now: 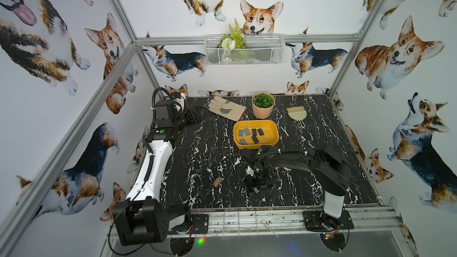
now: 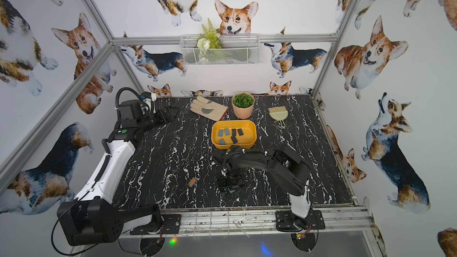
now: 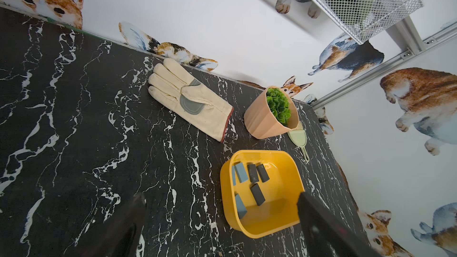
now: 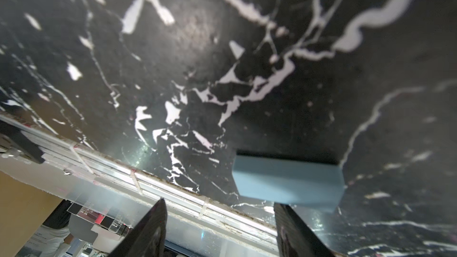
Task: Put the eraser in the storage box
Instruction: Adjust the eraser at the center of the board, then pick up the eraser from the center of the board.
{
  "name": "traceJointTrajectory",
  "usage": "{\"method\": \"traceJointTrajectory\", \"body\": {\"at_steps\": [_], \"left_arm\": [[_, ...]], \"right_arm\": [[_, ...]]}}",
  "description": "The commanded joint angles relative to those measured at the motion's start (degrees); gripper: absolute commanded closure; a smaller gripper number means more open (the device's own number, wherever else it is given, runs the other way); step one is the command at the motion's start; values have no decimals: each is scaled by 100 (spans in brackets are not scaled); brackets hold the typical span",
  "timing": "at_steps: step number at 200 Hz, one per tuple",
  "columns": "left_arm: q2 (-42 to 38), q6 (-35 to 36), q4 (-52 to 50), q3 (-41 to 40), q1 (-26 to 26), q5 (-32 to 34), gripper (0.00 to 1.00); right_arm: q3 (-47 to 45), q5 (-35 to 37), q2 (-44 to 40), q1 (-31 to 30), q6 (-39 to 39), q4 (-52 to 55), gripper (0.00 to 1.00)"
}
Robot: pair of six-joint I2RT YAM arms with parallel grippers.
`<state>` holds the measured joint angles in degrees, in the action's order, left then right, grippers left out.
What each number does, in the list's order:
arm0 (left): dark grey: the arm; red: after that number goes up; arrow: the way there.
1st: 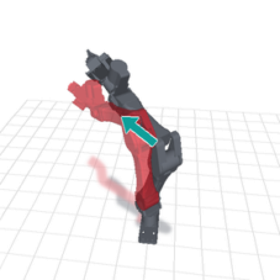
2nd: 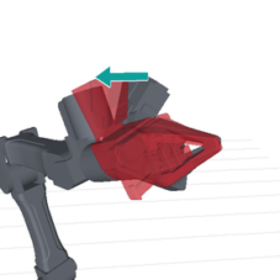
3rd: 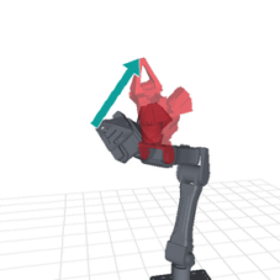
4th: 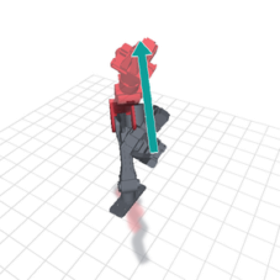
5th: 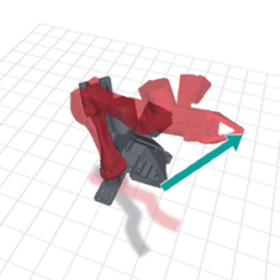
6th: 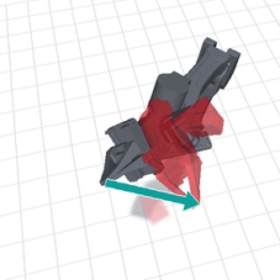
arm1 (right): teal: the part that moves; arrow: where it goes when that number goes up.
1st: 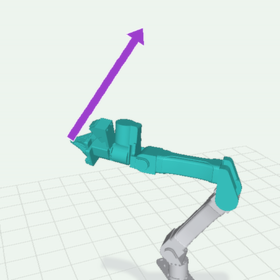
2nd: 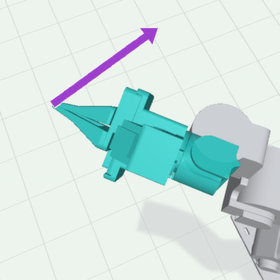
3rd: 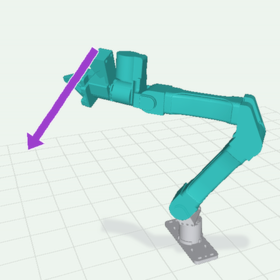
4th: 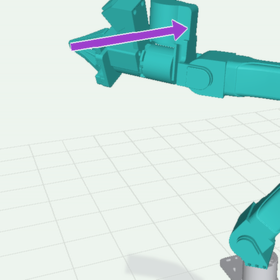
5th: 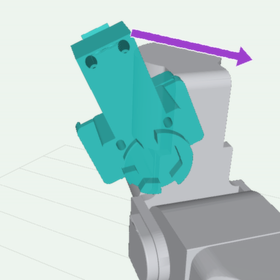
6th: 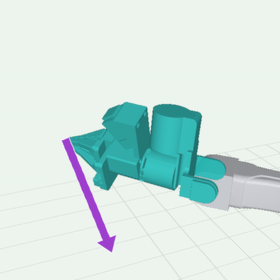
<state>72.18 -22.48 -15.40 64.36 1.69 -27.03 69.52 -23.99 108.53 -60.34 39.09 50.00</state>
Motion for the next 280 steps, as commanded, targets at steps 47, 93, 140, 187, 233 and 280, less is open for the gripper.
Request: {"method": "traceJointTrajectory", "body": {"at_steps": [47, 93, 140, 187, 233, 280], "left_arm": [[-47, 51, 54, -81, 3, 83, 2], [-67, 57, 7, -16, -1, 83, 2], [-134, 60, 10, -98, 6, 93, 2], [-177, 59, 4, -167, 4, 101, 2], [-233, 77, -14, -213, 4, 136, 2], [-240, 103, -7, -257, 1, 180, 2]], "right_arm": [[474, 491, 280, 312, -417, 106, 28], [821, 666, 484, 323, -599, 220, 27], [423, 1381, 109, -2, -758, 484, 28], [87, 1855, -40, -238, -833, 370, 34], [262, 2119, 87, -438, -947, 422, 36], [491, 2240, 229, -494, -1025, 466, 38]]}}
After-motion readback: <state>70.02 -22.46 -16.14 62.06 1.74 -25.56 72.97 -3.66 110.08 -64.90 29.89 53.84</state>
